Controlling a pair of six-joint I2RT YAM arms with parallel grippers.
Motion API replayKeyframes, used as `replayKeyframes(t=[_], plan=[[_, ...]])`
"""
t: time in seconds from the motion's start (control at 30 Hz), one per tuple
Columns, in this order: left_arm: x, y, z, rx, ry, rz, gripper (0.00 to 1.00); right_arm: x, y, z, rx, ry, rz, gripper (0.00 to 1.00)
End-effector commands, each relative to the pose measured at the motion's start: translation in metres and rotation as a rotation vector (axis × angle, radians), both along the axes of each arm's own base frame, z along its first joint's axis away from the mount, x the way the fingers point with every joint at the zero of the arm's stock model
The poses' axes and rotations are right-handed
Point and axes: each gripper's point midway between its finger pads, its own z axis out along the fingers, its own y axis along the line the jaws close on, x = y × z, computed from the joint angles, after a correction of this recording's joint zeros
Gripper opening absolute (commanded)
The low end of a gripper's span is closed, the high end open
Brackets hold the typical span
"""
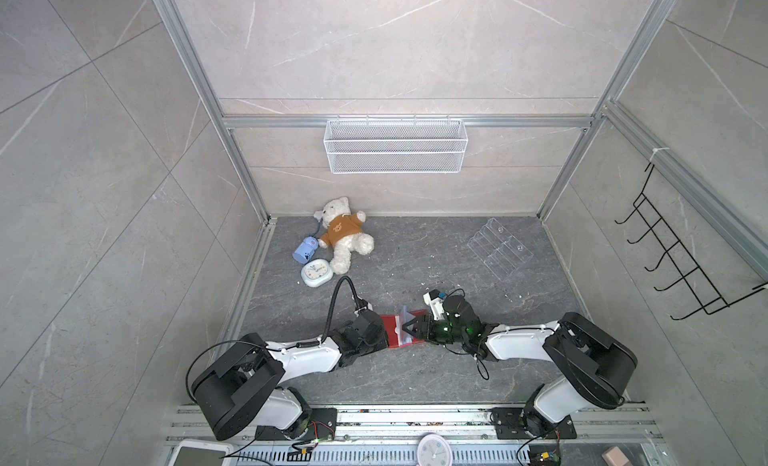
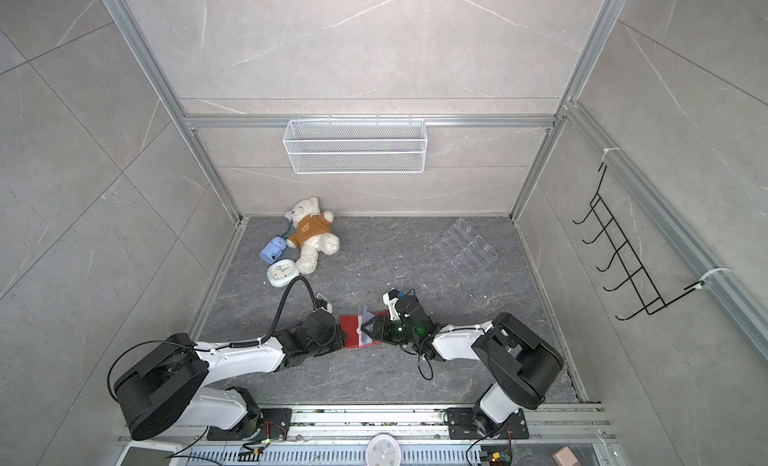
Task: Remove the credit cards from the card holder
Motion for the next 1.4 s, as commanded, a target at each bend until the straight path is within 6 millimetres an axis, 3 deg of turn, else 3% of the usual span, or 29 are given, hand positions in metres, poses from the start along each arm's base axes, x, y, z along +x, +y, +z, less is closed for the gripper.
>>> replayKeyframes(t=[0.0, 0.2, 0.33, 0.47, 0.6, 0.8, 1.0, 1.2, 1.37], plan=[[-0.049, 0.035, -0.048, 0.156, 0.209, -0.034, 0.16, 0.002, 0.011, 0.019, 0.078, -0.042, 0.028, 0.56], [-0.046, 0.033, -0.043, 0.145, 0.189, -0.039, 0.16, 0.005, 0.022, 0.026, 0.116, -0.042, 0.054, 0.55], [-0.044, 0.034, -0.037, 0.131, 0.165, -0.033, 0.17, 0.009, 0.02, 0.016, 0.078, -0.015, 0.033, 0.54], [-0.043, 0.037, -0.021, 0.089, 0.12, -0.008, 0.29, 0.013, 0.01, -0.005, -0.044, 0.017, 0.001, 0.54], [-0.039, 0.04, 0.003, 0.044, 0.055, 0.014, 0.4, 0.015, 0.006, -0.013, -0.097, 0.012, -0.01, 0.53], [-0.036, 0.037, 0.03, -0.063, 0.0, 0.045, 0.52, 0.012, 0.027, 0.016, 0.05, -0.064, 0.067, 0.59], [-0.034, 0.03, 0.035, -0.125, -0.001, 0.059, 0.59, -0.001, 0.047, 0.033, 0.052, -0.096, 0.149, 0.6], [-0.03, 0.041, 0.039, -0.16, -0.039, 0.139, 0.63, -0.003, 0.055, 0.013, -0.039, -0.035, 0.174, 0.6], [-0.029, 0.044, 0.045, -0.221, -0.069, 0.175, 0.67, 0.005, 0.048, -0.011, -0.114, 0.009, 0.131, 0.59]])
